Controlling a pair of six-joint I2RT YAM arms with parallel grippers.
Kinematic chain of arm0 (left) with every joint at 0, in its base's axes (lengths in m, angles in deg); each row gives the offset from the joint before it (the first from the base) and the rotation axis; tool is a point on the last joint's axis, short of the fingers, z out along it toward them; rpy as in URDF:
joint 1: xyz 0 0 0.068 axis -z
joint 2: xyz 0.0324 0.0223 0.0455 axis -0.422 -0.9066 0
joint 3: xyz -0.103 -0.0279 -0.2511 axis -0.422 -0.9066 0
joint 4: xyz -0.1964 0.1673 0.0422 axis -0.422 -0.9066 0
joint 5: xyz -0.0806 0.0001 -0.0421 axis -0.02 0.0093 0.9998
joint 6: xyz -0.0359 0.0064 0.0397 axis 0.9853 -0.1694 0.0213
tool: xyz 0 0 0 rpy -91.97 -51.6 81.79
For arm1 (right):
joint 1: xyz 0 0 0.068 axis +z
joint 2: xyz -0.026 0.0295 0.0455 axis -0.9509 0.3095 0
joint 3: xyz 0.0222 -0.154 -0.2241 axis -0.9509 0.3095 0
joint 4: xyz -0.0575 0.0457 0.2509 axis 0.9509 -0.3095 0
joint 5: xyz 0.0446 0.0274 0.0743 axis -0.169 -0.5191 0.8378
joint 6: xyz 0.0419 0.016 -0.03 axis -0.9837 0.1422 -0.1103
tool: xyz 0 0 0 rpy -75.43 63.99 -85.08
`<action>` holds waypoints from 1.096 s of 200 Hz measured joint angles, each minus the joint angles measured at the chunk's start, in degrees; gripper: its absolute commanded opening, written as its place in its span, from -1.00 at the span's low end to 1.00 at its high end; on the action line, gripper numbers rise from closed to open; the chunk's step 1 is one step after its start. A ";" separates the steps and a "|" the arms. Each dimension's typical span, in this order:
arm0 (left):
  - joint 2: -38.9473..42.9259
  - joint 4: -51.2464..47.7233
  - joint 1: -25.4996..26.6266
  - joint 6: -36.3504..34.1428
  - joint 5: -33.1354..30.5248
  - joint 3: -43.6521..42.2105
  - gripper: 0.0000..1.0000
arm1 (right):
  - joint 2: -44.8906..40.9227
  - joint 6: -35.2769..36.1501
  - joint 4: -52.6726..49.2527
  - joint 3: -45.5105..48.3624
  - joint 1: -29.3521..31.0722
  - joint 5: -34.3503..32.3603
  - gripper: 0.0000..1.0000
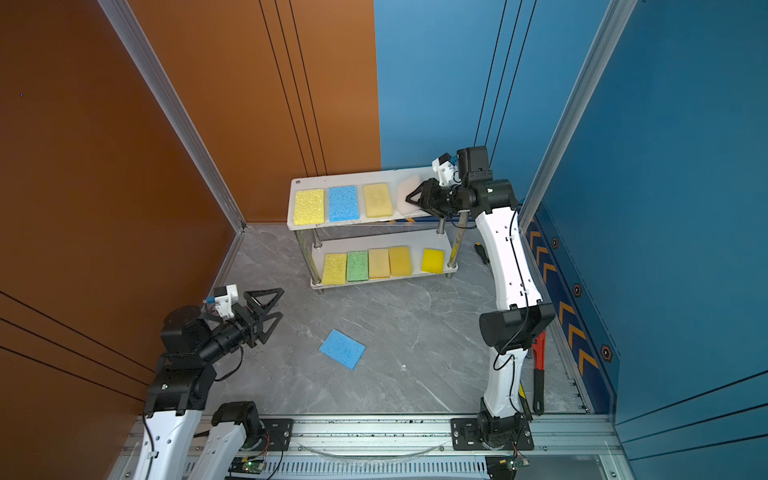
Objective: Place and organize the cleaning sponges onto the shelf
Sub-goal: 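Lower the white foam sponge onto the shelf top beside the pale yellow sponge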
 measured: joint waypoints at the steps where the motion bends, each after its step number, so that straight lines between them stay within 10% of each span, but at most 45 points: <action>1: 0.00 0.00 -0.02 0.00 -0.02 0.00 0.96 | 0.04 -0.02 0.00 -0.04 0.00 0.00 -0.01; 219: -1.75 -0.42 -0.42 -0.09 -0.44 0.00 0.96 | 1.81 6.19 -4.22 -5.66 0.57 -13.20 0.41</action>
